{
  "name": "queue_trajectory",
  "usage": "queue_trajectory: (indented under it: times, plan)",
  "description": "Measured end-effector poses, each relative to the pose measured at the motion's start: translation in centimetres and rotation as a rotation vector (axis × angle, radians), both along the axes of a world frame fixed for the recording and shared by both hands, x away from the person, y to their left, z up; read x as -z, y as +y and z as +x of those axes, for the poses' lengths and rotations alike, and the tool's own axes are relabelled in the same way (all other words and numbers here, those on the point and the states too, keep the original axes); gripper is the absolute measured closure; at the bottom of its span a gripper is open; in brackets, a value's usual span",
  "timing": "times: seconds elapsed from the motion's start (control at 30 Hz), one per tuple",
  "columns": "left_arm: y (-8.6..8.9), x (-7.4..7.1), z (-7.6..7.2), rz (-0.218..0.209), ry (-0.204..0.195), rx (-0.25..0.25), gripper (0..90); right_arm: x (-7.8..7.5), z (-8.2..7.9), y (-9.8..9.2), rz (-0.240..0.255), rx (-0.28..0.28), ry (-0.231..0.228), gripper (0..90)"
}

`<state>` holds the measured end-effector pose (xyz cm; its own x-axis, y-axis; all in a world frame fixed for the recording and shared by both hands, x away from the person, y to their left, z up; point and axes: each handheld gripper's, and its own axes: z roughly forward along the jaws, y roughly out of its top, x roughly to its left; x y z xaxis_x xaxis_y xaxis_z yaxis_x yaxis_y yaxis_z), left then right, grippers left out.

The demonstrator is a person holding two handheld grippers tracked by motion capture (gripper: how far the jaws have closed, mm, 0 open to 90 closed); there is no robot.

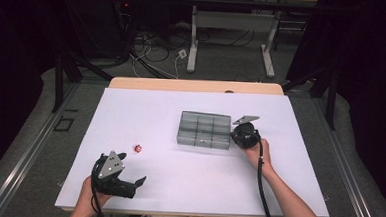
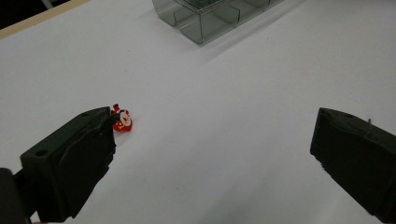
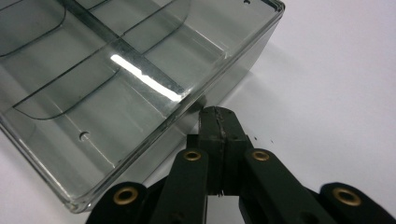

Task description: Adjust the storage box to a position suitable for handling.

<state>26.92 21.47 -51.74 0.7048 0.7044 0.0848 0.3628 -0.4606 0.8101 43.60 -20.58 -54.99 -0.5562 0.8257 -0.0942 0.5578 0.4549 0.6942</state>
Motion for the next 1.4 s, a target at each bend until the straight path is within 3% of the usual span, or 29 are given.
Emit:
queue_trajectory:
  times: [0.43, 0.83, 0.93, 0.97, 1.03, 1.27, 1.4]
  plan:
    - [0.0, 0.0, 0.0, 0.002, -0.001, -0.001, 0.1, 0.2, 0.6, 2.3, 0.017, -0.02, -0.007, 90.0]
    - [0.0, 0.0, 0.0, 0.002, 0.001, 0.001, 0.1, 0.4, 0.8, 3.0, 0.029, -0.032, -0.012, 90.0]
    - [0.0, 0.0, 0.0, 0.002, -0.003, 0.001, 0.1, 0.4, 0.8, 3.3, -0.002, -0.033, -0.016, 90.0]
    - [0.0, 0.0, 0.0, 0.002, -0.003, -0.001, 0.2, 0.2, 0.7, 3.3, -0.024, -0.039, -0.016, 90.0]
    - [0.1, -0.1, 0.0, 0.006, 0.002, 0.001, 0.2, 0.0, 0.6, 3.3, -0.021, -0.037, -0.037, 90.0]
    - [0.1, -0.1, -0.1, 0.001, 0.002, 0.001, 0.1, -1.9, 0.4, 2.9, 0.028, -0.049, -0.085, 89.5]
    - [0.1, -0.1, -0.1, 0.001, 0.002, 0.002, 0.2, -2.8, 0.5, 3.0, 0.031, -0.047, -0.104, 90.0]
